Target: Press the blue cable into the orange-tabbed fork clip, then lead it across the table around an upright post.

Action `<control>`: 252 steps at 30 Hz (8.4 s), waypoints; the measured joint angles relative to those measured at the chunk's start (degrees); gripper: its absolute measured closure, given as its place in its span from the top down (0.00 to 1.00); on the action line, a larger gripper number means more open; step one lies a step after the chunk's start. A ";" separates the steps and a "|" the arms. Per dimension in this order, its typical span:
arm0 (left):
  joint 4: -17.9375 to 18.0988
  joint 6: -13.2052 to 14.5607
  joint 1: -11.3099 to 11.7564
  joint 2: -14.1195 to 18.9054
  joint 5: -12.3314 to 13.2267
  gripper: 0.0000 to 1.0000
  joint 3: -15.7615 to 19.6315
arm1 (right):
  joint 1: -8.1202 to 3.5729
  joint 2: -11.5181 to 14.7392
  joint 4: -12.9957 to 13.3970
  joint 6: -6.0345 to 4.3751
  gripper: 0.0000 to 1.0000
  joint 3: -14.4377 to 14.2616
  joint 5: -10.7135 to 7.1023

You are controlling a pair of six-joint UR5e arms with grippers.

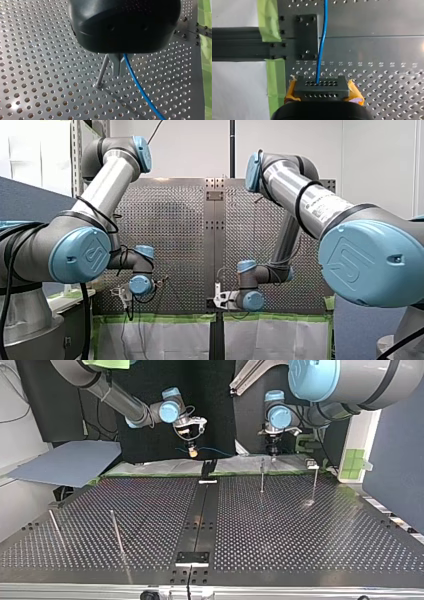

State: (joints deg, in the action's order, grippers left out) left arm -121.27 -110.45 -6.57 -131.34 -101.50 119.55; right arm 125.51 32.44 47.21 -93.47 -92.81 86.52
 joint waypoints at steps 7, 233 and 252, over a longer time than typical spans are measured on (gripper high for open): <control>-0.53 0.00 0.60 0.00 0.71 0.00 -0.79 | -0.20 -0.11 -1.29 0.04 0.00 0.89 -0.01; -7.90 9.31 0.13 9.52 10.75 1.00 5.95 | -3.89 -3.52 -10.26 2.82 0.00 12.68 6.12; -8.81 10.73 -0.20 9.57 12.94 1.00 5.94 | -3.74 -3.53 -10.27 2.72 0.00 12.69 6.04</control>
State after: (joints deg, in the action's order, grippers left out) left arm -130.07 -99.72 -6.77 -121.77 -88.56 125.49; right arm 121.77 28.90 36.94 -90.75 -80.12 92.56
